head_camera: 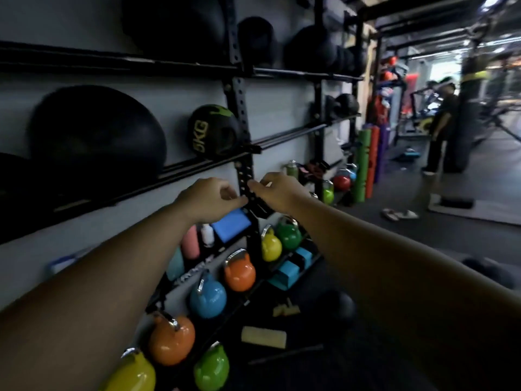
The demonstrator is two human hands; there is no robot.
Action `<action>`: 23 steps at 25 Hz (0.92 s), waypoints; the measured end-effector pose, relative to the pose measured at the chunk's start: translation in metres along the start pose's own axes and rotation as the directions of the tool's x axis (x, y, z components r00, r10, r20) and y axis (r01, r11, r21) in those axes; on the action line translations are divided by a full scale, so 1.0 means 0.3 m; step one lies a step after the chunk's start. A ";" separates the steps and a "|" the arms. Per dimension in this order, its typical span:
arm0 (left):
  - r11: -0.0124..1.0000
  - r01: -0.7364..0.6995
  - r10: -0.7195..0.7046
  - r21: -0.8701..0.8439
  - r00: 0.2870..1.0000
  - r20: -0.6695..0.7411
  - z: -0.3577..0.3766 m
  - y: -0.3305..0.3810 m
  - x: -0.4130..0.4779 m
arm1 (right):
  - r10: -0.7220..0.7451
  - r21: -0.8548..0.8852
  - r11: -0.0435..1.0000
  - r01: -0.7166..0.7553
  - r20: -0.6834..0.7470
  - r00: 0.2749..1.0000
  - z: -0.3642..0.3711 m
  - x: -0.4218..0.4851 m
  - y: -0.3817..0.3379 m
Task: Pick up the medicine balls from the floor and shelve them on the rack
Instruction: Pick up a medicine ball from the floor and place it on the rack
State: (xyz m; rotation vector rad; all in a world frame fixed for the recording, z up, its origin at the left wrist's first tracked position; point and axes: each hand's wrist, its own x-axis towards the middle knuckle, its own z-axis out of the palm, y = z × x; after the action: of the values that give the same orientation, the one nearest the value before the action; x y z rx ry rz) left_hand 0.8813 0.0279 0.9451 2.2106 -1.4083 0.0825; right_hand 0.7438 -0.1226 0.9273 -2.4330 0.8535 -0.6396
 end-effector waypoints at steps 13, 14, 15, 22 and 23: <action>0.977 -0.154 0.201 -0.147 0.891 0.406 1.084 0.965 0.270 | 0.399 -0.079 0.913 -0.399 -0.018 0.917 -0.522 -0.357 1.331; 0.977 -0.171 0.210 -0.130 0.881 0.424 1.124 1.010 0.292 | 0.425 -0.074 0.902 -0.425 -0.007 0.905 -0.539 -0.370 1.397; 0.975 -0.186 0.219 -0.117 0.871 0.440 1.157 1.047 0.317 | 0.444 -0.068 0.894 -0.444 -0.004 0.896 -0.551 -0.377 1.453; 0.962 -0.252 0.271 -0.108 0.819 0.506 1.391 1.189 0.551 | 0.533 -0.047 0.843 -0.536 -0.059 0.844 -0.565 -0.252 1.750; 0.962 -0.252 0.269 -0.103 0.818 0.509 1.419 1.176 0.589 | 0.529 -0.053 0.845 -0.532 -0.055 0.847 -0.546 -0.210 1.773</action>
State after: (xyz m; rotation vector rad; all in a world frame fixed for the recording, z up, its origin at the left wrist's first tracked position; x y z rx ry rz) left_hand 0.5663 -0.4264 0.7685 2.0821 -1.9818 -0.4788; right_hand 0.3722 -0.4938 0.7327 -2.0885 1.5099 -0.4466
